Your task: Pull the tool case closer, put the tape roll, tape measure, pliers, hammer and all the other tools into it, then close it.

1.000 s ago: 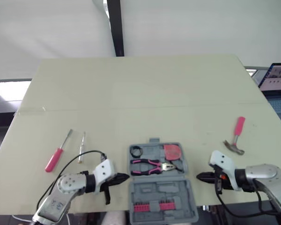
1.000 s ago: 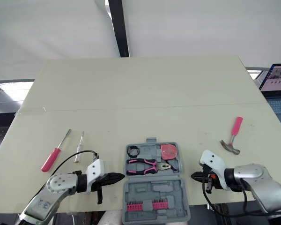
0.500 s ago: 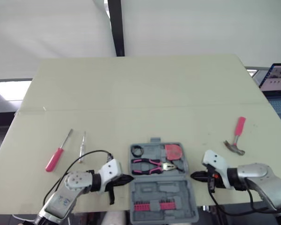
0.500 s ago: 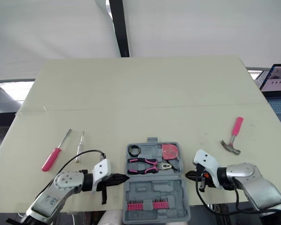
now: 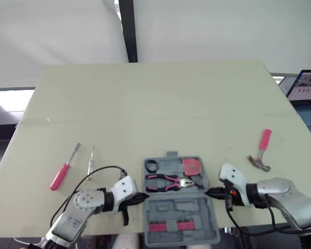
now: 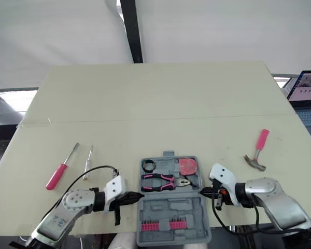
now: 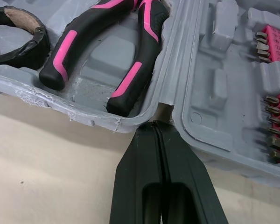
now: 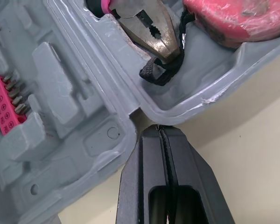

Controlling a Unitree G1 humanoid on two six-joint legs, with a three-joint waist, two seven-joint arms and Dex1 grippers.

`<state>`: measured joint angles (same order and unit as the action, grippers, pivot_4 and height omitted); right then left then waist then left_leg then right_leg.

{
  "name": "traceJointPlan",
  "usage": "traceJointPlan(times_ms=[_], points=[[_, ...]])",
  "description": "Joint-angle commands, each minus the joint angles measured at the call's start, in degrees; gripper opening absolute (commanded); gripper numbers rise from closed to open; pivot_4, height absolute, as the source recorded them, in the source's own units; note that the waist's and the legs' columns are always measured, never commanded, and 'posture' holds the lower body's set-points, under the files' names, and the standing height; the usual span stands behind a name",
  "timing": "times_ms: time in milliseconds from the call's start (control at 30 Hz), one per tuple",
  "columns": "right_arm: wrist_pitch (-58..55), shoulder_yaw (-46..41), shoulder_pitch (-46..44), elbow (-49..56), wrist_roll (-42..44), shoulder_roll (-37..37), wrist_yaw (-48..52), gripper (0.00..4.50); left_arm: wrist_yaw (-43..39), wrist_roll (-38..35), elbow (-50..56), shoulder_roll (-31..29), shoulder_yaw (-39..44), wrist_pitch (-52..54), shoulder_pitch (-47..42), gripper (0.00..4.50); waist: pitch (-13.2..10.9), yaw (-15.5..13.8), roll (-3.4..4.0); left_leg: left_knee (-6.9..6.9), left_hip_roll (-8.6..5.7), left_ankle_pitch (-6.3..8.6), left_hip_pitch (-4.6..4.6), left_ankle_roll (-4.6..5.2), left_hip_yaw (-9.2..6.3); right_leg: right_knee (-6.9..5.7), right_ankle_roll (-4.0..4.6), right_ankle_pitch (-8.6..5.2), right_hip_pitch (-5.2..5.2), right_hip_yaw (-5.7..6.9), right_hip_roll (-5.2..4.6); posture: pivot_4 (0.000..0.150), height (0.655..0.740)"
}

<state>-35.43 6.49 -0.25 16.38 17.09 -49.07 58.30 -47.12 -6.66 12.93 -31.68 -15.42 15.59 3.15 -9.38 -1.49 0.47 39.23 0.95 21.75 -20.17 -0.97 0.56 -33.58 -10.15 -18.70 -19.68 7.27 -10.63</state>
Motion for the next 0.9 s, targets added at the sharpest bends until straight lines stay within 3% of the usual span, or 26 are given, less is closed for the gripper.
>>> traceJointPlan(times_ms=[33, 900], points=[[0.1, 0.2, -0.6, 1.9, 0.7, 0.4, 0.1, 0.05, 0.6, -0.3, 1.5, 0.9, -0.1, -0.3, -0.7, 0.00, 0.0, 0.0, 0.00, 0.00, 0.00, 0.00, 0.00, 0.00, 0.00, 0.00, 0.00, 0.00, 0.00, 0.00, 0.00, 0.150, 0.7400], [-0.2, 1.2, -4.1, 0.6, -1.9, 2.9, -2.2, 0.05, 1.5, -0.2, -3.3, 2.4, 2.3, -1.7, -4.1, 0.00, 0.0, 0.1, 0.00, 0.00, 0.00, 0.00, -0.01, 0.00, 0.00, -0.02, 0.00, 0.00, -0.03, 0.00, 0.00, 0.150, 0.7400]])
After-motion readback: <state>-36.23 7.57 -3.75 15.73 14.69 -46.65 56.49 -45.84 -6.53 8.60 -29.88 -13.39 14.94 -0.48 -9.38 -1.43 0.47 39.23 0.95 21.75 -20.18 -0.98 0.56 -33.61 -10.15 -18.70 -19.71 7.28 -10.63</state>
